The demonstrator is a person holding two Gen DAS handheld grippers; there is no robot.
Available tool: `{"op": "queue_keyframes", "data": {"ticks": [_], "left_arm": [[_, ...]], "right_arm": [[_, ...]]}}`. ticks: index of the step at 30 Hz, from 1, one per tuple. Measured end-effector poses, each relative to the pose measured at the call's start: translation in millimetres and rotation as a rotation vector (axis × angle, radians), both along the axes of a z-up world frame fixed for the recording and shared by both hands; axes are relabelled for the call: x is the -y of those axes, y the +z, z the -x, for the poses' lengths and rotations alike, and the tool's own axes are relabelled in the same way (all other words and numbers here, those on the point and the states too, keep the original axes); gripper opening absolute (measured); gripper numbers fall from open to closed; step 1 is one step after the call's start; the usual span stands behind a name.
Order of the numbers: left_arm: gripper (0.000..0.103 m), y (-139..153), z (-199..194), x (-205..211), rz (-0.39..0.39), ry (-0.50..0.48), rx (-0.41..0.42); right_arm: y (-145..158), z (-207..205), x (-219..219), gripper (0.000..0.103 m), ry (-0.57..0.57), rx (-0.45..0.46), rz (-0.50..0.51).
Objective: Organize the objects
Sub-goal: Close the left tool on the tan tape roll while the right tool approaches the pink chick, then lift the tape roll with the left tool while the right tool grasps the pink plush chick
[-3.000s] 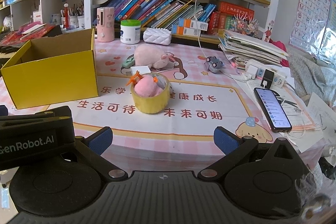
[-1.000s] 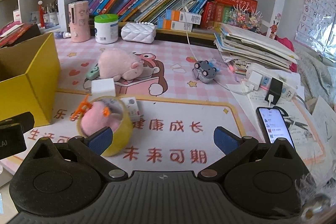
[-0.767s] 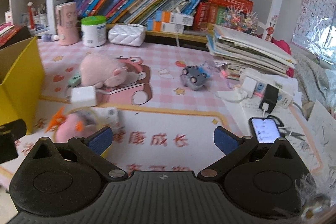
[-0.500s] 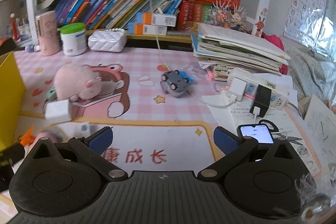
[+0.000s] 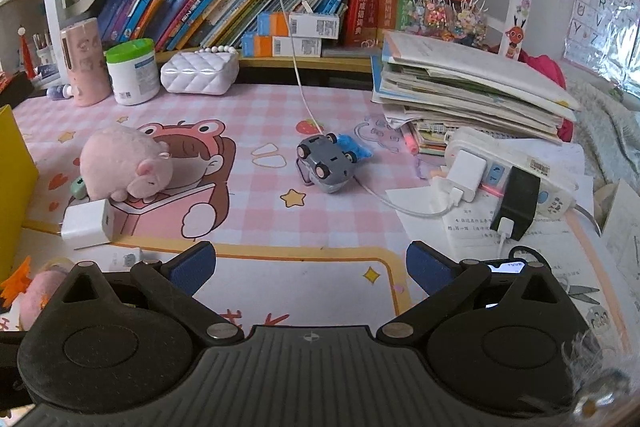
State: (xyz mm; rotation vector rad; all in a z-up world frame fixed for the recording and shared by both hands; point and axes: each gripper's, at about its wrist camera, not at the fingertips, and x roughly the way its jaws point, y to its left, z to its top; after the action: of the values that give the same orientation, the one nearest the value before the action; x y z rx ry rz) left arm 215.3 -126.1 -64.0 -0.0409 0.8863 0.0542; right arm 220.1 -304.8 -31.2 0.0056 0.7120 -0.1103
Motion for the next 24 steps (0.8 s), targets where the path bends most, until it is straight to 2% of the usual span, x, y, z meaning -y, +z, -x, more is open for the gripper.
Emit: {"op": "queue_keyframes", "data": {"ticks": [3,4,5,7,13,15,21,24], "left_arm": [[0.102,-6,-3,-4,0.041,0.023,-0.032],[0.097,-7,-3,-4,0.051,0.02,-0.04],[0.085,-6,-3,-3,0.065,0.007,-0.035],[0.083,0,1,0,0.069,-0.012,-0.011],[0.083,35,25,13,-0.004,-0.084,0.243],[0.083,41,27,14,-0.014,-0.085,0.274],[0.083,50,31,-11,0.021,0.056,0.311],[0.083,56,41,-25,0.005,0.129,0.332]], "right_arm": [[-2,-4,5,0.103,0.007,-0.01,-0.008],[-3,-4,5,0.103,0.011,-0.013,-0.01],[-4,-4,6,0.103,0.014,-0.015,-0.012],[-4,-4,6,0.103,0.02,-0.014,-0.019],[-2,-2,4,0.103,0.034,-0.001,-0.032],[1,-1,3,0.103,0.041,0.007,-0.034],[7,2,-3,0.103,0.075,0.027,-0.05],[6,2,-15,0.103,0.131,0.015,-0.062]]}}
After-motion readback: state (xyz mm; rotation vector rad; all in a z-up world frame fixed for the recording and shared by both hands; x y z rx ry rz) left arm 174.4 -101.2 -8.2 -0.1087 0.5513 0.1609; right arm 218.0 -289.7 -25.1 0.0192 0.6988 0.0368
